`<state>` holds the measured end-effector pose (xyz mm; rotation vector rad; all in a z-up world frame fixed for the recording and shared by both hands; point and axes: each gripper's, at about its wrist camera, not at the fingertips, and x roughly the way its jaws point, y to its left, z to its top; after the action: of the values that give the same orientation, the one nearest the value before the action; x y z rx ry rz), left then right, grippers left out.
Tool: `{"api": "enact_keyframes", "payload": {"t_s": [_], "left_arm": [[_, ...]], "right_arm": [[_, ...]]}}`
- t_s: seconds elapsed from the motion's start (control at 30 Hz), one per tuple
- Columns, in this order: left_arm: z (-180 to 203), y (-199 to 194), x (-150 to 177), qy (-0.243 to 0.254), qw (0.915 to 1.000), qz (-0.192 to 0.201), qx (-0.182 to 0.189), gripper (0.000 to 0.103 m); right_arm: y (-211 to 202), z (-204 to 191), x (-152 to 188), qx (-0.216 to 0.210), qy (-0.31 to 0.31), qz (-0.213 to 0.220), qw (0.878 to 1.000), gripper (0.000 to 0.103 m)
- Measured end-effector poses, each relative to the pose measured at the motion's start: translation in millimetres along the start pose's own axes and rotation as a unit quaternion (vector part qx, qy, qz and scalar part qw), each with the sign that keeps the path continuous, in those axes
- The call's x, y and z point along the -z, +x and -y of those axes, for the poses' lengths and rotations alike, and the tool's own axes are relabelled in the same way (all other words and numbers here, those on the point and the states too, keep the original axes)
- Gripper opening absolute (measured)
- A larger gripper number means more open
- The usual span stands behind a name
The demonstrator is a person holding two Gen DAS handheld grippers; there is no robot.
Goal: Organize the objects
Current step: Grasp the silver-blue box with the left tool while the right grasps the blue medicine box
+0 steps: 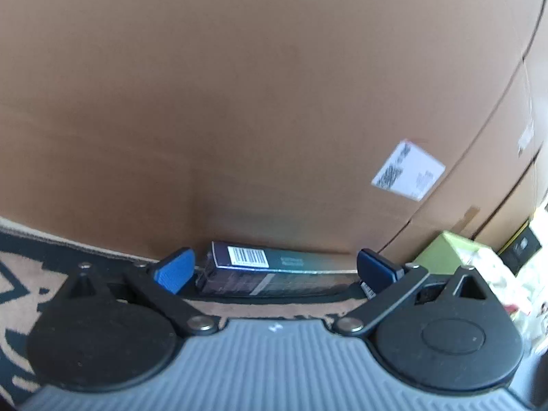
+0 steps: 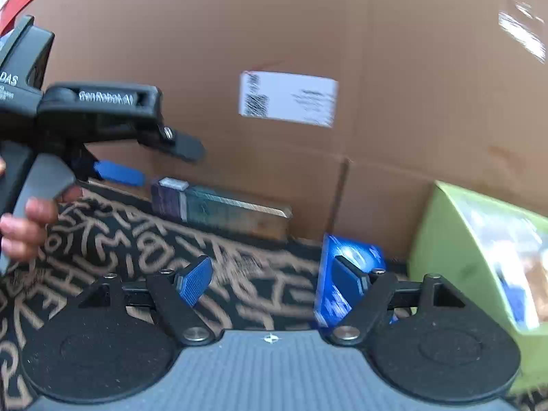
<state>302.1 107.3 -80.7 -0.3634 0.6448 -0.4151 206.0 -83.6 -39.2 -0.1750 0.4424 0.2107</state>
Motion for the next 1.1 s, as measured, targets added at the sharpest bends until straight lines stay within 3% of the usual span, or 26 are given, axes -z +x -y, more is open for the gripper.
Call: {"api": "enact_keyframes", "payload": {"t_s": [0.17,0.4,0.6,0.77,0.93,0.97,1.1], "left_arm": [[-1.0,3.4,-3.2,0.014,0.9997,-0.016,0.009,0.103],[-12.8,-6.7,-2.9,0.01,0.9993,-0.028,0.022,0.103],[-9.3,-44.0,16.4,0.013,0.9987,-0.033,0.037,0.103],[-8.5,-83.2,41.0,0.015,0.997,-0.041,0.064,0.103],[-4.5,-104.6,29.8,0.036,0.9981,-0.019,0.045,0.103],[0.2,-103.2,26.0,0.046,0.9979,-0.021,0.042,0.103],[24.4,-73.1,21.8,0.113,0.9923,-0.046,0.023,0.103]], "right_arm": [[41.1,5.5,-20.0,-0.047,0.008,-0.037,0.998,0.084],[76.6,2.8,-23.9,-0.064,-0.01,-0.053,0.997,0.088],[48.4,5.9,-19.8,-0.113,0.006,-0.014,0.994,0.093],[21.1,6.5,-3.5,-0.139,0.006,-0.031,0.99,0.091],[-13.3,19.1,6.6,-0.03,0.034,0.007,0.999,0.091],[-13.4,21.3,7.9,0.0,0.037,-0.001,0.999,0.09],[-5.6,13.1,11.0,0.039,0.036,-0.046,0.998,0.085]]}}
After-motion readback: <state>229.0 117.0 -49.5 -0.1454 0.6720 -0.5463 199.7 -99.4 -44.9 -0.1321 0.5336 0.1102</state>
